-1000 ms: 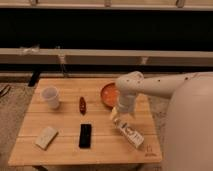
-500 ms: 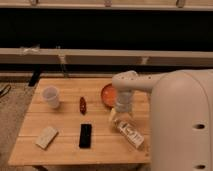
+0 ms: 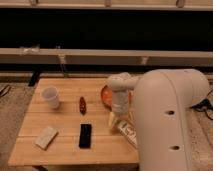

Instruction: Stand the bottle upright

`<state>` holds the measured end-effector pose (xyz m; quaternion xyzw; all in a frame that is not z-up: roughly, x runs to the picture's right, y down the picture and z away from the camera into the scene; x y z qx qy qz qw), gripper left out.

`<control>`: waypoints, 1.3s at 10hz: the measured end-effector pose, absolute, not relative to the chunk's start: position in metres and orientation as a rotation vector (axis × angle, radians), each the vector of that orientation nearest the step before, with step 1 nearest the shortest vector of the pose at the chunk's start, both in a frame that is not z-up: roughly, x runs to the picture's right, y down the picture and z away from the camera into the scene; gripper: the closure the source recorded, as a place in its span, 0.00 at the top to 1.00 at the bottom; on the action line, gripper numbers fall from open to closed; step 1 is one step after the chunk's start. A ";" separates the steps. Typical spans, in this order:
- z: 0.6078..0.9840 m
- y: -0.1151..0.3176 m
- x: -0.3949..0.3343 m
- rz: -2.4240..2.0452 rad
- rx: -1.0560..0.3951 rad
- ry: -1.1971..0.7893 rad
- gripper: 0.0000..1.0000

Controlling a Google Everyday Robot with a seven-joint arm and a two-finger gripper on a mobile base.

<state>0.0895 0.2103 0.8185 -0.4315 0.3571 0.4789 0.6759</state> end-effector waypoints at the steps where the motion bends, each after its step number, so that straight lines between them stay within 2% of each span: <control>1: 0.821 0.216 0.087 1.046 -0.985 0.828 0.80; 13: 0.822 0.224 0.105 0.880 -0.986 1.024 0.80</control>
